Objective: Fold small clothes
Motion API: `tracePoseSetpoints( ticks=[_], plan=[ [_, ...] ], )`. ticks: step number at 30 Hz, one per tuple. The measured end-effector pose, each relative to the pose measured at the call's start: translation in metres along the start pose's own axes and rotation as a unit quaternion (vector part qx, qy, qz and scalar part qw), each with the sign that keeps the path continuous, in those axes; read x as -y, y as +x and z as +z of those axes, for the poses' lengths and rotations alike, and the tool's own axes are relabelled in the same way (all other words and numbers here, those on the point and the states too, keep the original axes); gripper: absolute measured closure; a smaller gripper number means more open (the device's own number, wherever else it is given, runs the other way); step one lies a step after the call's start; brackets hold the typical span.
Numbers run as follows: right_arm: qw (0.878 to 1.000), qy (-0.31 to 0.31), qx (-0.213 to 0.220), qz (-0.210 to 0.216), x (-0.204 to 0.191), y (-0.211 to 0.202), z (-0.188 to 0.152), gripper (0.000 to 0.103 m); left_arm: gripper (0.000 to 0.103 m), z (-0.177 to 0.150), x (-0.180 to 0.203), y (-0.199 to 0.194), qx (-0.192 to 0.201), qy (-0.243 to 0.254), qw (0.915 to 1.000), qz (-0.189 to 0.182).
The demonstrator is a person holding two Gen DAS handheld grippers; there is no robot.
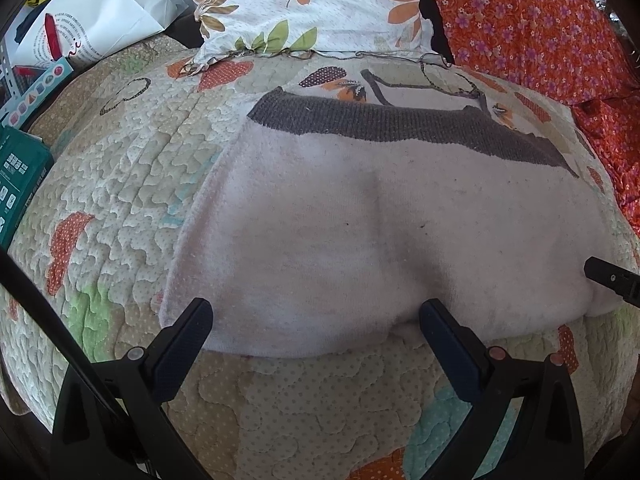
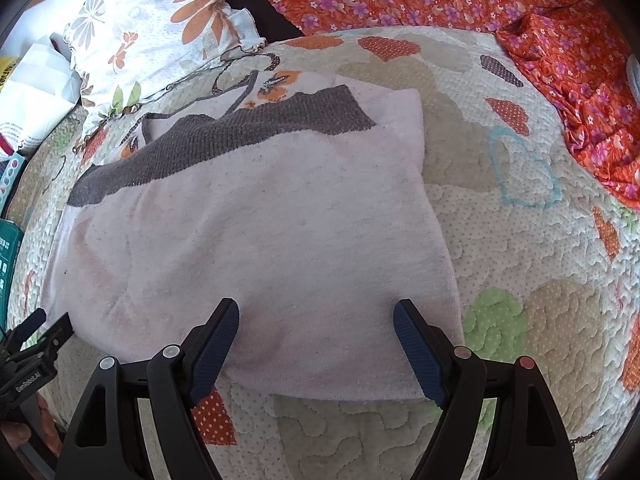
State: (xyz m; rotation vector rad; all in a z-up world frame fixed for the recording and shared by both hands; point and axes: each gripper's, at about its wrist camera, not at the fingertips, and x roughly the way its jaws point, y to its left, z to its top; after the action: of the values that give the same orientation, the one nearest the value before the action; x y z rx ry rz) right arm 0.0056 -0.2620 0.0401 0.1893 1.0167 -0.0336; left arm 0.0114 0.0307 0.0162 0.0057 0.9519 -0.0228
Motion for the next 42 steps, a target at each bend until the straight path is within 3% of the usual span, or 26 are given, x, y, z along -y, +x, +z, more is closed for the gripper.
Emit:
tracePoseSetpoints(
  ticks=[42],
  plan=[
    [1.0,0.006,-0.001,0.001,0.0016,-0.0004,-0.0011,0.019,0.0,-0.0004,0.0007,-0.0003,-0.004,-0.003,1.0,-0.008]
  ],
)
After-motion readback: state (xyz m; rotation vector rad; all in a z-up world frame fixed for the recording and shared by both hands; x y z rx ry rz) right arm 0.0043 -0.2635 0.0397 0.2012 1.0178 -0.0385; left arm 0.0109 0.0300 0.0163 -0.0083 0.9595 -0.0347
